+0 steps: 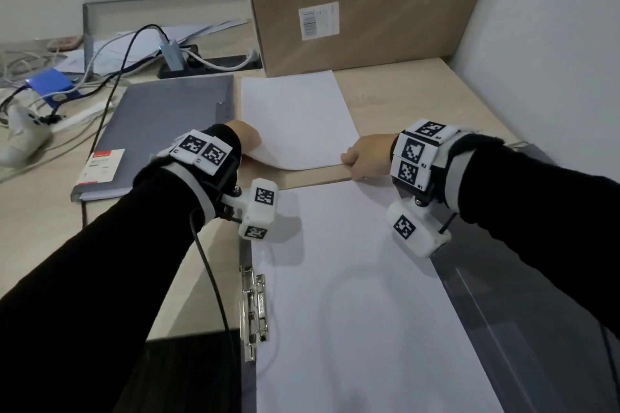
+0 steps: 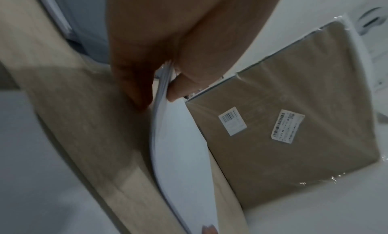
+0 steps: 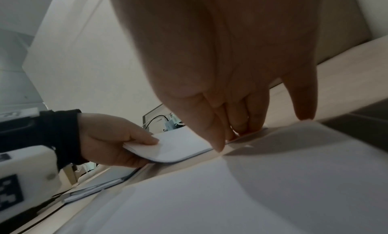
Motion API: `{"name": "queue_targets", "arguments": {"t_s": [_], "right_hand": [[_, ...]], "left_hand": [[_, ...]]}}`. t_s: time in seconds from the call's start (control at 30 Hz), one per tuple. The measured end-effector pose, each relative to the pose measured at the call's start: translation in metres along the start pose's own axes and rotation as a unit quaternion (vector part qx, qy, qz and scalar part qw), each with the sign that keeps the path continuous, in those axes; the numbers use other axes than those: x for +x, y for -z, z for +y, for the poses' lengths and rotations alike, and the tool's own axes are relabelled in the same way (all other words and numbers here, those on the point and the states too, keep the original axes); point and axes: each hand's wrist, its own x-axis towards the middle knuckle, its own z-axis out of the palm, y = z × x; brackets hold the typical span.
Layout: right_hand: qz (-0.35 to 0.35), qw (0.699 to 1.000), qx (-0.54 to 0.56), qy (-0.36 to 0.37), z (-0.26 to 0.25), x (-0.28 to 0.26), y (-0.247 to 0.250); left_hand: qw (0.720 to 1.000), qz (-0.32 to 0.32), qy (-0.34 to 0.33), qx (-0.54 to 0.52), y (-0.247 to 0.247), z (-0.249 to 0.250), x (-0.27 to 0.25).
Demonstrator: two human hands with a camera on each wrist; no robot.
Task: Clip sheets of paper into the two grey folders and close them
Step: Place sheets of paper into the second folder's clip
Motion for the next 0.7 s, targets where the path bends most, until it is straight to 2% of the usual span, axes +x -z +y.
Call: {"name": "queue_targets", "arguments": {"t_s": [0.03, 0.07, 0.13, 0.17, 0.23, 0.27, 0.33, 0.4, 0.5, 0.6, 0.7], "right_hand": [[0.002, 1.000, 0.013, -0.008, 0.000, 0.000, -0.001], [0.009, 1.000, 0.025, -0.008, 0.000, -0.001, -0.002], [0.023, 0.994, 0.103, -0.006, 0.001, -0.008, -0.001], [0.052, 0.985, 0.165, 0.000, 0.004, -0.010, 0.001], [0.132, 0.945, 0.298, -0.022, 0.015, -0.012, 0.008], [0.163, 0.925, 0.342, -0.039, 0.022, -0.015, 0.013], [0.165, 0.894, 0.411, -0.070, 0.036, -0.025, 0.021], [0.118, 0.849, 0.511, -0.073, 0.044, -0.041, 0.030], [0.088, 0.773, 0.629, 0.005, 0.052, -0.069, 0.043], [0.119, 0.709, 0.690, 0.083, 0.053, -0.096, 0.044], [0.171, 0.681, 0.702, 0.115, 0.048, -0.118, 0.021]], "left_hand": [[0.998, 0.051, -0.029, 0.027, 0.002, 0.001, -0.003], [0.992, 0.065, -0.080, 0.074, -0.001, -0.004, -0.006], [0.985, 0.116, -0.120, 0.047, 0.003, -0.001, -0.013], [0.983, 0.126, -0.133, 0.031, 0.003, -0.005, -0.012], [0.977, 0.103, -0.095, -0.163, 0.003, -0.014, -0.011], [0.952, 0.110, -0.115, -0.260, 0.004, -0.019, -0.012], [0.908, 0.107, -0.151, -0.375, 0.004, -0.030, -0.030], [0.878, 0.034, -0.207, -0.431, 0.002, -0.041, -0.058], [0.839, -0.071, -0.280, -0.461, -0.001, -0.053, -0.090], [0.857, -0.108, -0.297, -0.407, -0.008, -0.058, -0.109], [0.860, -0.103, -0.295, -0.404, -0.024, -0.054, -0.124]]}}
